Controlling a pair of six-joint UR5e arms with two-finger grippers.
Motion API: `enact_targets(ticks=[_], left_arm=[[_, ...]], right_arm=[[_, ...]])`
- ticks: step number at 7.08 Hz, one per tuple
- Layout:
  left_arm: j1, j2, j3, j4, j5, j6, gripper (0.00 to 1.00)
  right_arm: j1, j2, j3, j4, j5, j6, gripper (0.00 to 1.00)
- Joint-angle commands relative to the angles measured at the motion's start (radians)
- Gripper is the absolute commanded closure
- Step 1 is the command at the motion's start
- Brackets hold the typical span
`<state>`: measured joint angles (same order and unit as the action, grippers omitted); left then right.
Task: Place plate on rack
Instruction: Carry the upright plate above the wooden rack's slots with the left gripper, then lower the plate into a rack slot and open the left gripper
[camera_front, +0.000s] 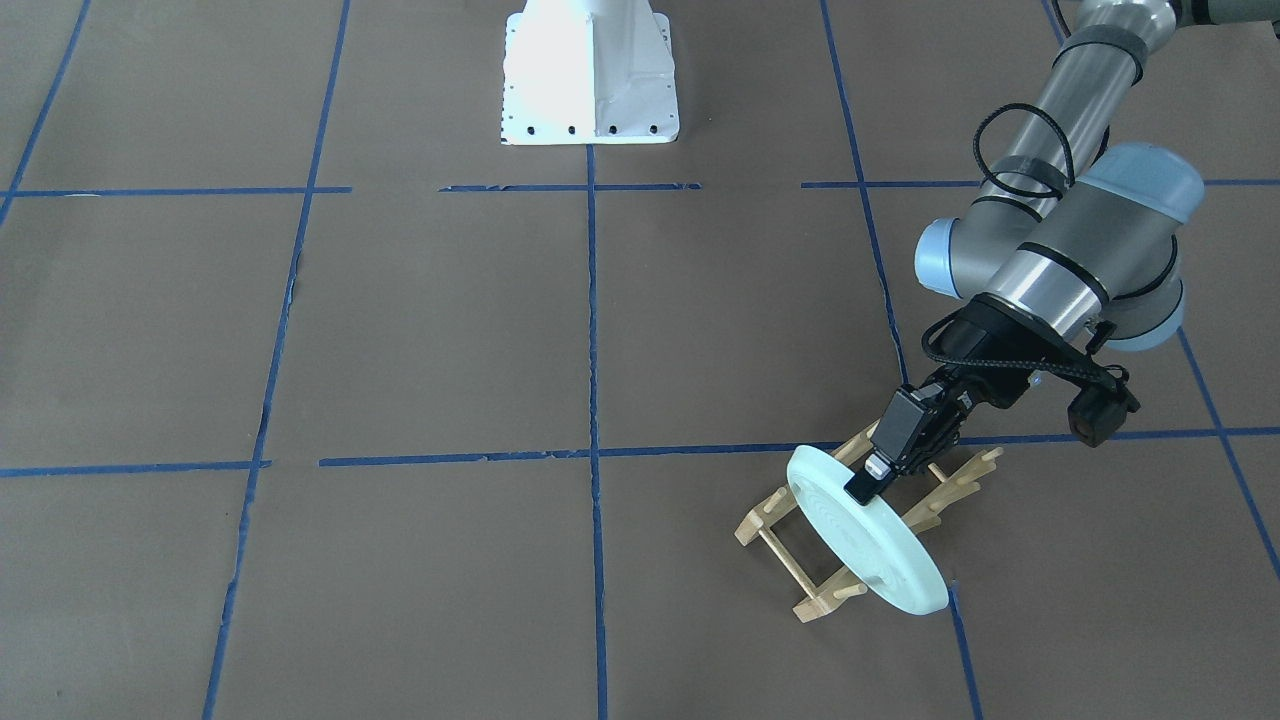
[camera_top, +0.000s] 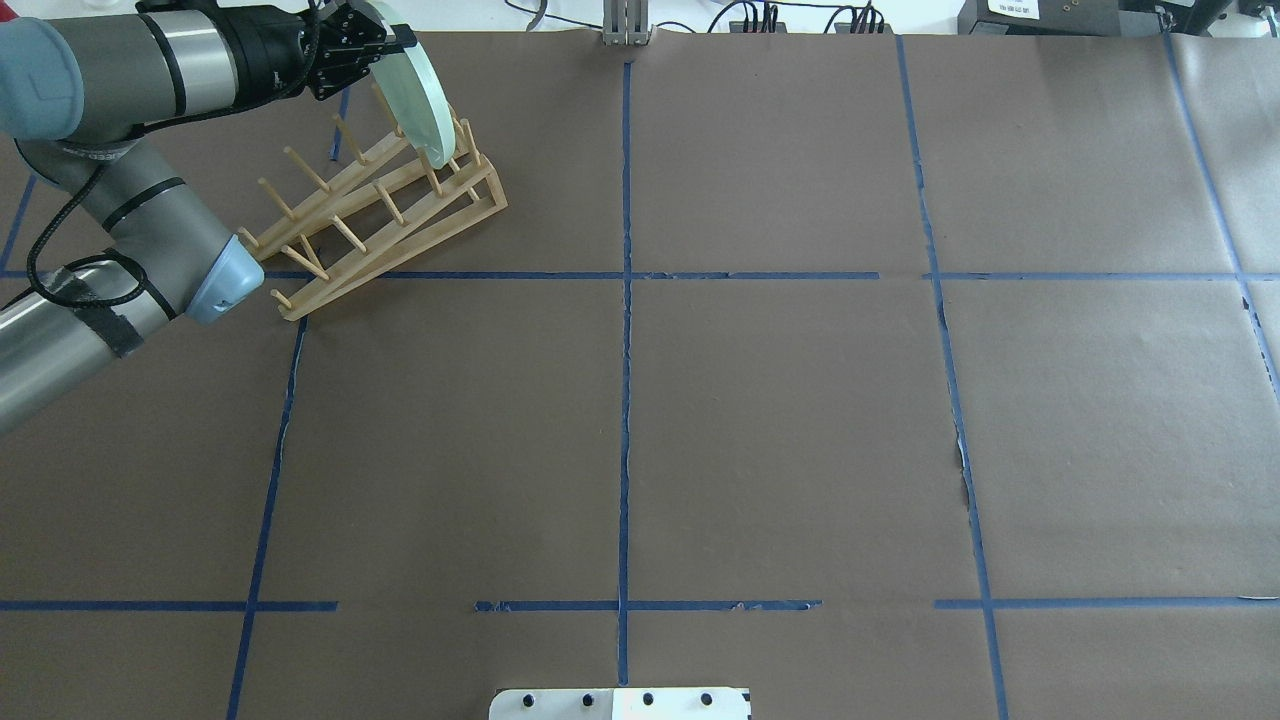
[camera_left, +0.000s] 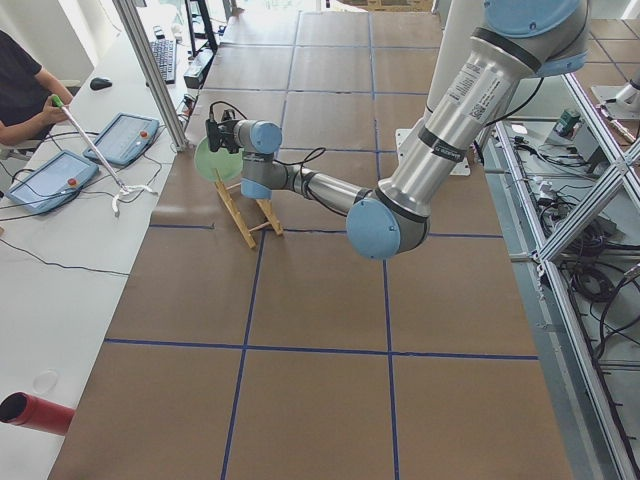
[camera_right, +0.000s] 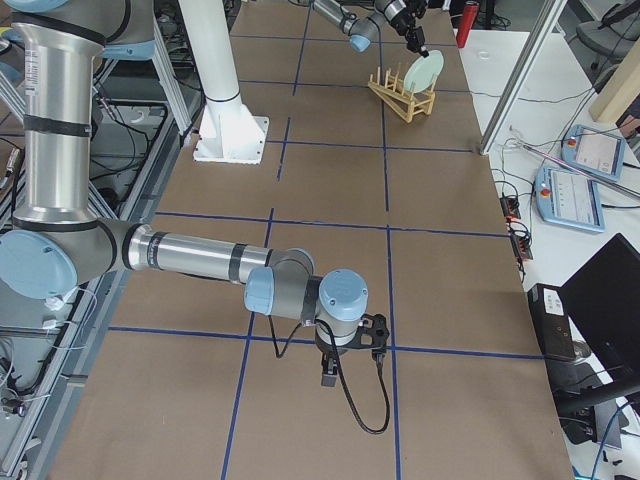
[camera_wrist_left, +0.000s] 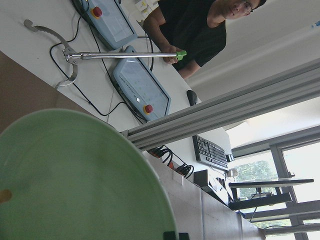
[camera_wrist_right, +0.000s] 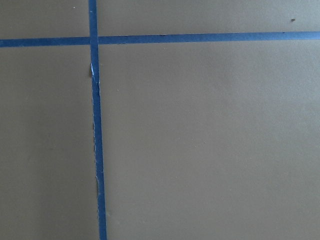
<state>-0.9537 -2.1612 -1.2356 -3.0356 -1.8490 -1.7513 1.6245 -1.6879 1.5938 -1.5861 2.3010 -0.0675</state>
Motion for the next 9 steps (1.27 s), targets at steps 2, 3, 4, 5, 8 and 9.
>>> enact_targets(ticks=[2,3,4,5,8,9], left_arm=[[-0.006,0.000,-0.011,0.006,0.001,-0.001,0.00],[-0.045,0.000,-0.063,0.041,-0.028,0.006,0.00],[-0.122,0.027,-0.134,0.208,-0.183,0.053,0.00],[-0.214,0.032,-0.200,0.400,-0.319,0.208,0.00],[-0.434,0.243,-0.398,0.830,-0.480,0.838,0.00],[-0.480,0.301,-0.400,0.957,-0.480,1.054,0.00]], right_arm=[[0.000,0.000,0.000,0.000,0.000,0.000,0.00],[0.000,-0.001,0.000,0.000,0.000,0.000,0.00],[0.000,0.000,0.000,0.000,0.000,0.000,0.00],[0.000,0.000,0.000,0.000,0.000,0.000,0.00],[0.000,-0.001,0.000,0.000,0.000,0.000,0.00],[0.000,-0.001,0.000,0.000,0.000,0.000,0.00]])
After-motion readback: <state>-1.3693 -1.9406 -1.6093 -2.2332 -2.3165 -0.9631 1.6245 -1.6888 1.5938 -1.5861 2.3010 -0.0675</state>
